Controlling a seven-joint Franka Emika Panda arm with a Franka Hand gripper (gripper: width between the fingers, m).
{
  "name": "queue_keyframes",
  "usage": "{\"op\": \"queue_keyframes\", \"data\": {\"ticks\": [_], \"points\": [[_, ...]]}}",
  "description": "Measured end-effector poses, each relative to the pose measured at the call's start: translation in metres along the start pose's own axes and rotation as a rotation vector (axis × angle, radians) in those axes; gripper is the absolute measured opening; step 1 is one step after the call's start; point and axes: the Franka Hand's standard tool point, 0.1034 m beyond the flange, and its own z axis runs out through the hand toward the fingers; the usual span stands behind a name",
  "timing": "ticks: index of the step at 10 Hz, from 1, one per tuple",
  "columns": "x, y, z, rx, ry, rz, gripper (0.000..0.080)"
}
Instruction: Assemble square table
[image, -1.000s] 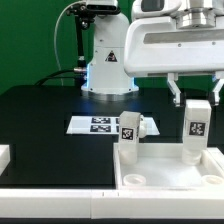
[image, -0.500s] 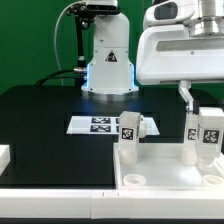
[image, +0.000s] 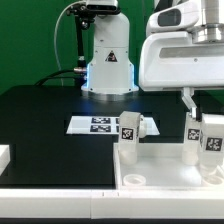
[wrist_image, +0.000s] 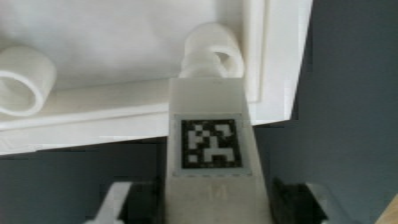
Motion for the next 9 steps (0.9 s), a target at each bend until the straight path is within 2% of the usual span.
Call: {"op": "queue_keyframes", "data": {"ticks": [2, 4, 9], "points": [[0.003, -0.003, 0.003, 0.001, 0.007, -0.004, 0.0281], [-0.001, -0.010, 0.007, 0.004, 0.003, -0.012, 0.0281], [-0.009, -0.010, 0.015, 0.001, 0.033, -0.022, 0.0281]]}}
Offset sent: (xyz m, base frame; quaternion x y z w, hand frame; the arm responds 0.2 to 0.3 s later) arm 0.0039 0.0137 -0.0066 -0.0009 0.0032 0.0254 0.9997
